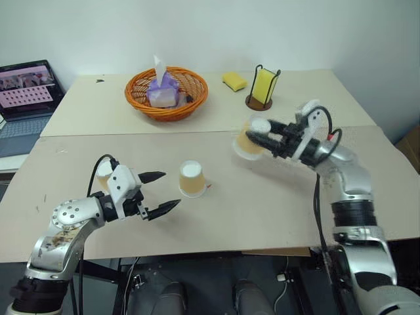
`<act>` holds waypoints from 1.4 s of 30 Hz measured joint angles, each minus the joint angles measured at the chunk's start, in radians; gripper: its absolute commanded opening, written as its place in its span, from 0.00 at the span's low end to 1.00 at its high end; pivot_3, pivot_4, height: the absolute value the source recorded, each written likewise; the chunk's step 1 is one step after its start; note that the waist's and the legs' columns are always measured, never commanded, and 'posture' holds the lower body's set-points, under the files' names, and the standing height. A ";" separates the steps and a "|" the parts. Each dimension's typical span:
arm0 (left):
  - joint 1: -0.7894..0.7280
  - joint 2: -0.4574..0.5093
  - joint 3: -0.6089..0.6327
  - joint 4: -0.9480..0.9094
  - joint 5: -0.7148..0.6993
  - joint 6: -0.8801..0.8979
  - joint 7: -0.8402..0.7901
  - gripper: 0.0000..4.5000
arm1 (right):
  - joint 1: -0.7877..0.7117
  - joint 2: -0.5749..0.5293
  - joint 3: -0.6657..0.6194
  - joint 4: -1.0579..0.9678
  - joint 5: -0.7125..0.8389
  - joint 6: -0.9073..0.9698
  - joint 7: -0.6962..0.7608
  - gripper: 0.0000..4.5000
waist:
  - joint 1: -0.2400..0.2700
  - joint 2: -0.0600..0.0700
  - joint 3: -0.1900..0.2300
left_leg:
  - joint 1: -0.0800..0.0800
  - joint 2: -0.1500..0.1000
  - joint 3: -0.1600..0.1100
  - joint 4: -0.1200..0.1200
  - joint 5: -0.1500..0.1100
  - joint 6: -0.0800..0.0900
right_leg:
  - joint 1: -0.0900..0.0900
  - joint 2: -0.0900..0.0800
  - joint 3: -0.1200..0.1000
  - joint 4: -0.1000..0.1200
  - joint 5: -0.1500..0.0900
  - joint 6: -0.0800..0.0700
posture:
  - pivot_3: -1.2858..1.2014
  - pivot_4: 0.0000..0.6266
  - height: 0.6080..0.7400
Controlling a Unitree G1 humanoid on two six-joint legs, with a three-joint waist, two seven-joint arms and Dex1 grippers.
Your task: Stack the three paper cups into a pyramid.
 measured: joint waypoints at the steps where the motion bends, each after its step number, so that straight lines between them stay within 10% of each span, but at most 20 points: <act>1: 0.000 0.000 0.001 -0.001 0.000 0.002 0.000 1.00 | 0.020 -0.009 0.030 -0.012 0.010 0.011 0.053 0.62 | 0.000 0.000 0.000 | 0.000 0.000 0.000 0.000 0.000 0.000 | 0.000 0.000 0.000 0.000 0.000 0.000 | 0.52 0.24 1.00; 11: 0.001 0.002 0.008 -0.011 -0.001 0.006 0.006 1.00 | 0.034 0.041 0.212 0.029 -0.078 -0.067 0.204 0.62 | 0.002 0.000 0.000 | 0.000 0.000 0.000 0.001 0.000 0.000 | 0.000 0.000 0.000 0.000 0.000 0.000 | 0.52 0.24 1.00; 42: 0.010 0.002 0.037 -0.047 -0.003 0.033 0.042 1.00 | -0.236 0.233 0.157 0.579 -0.255 -0.423 0.125 0.62 | -0.005 0.000 0.000 | 0.002 0.000 -0.001 0.000 0.000 0.000 | 0.000 0.000 0.000 0.002 0.000 0.000 | 0.52 0.24 1.00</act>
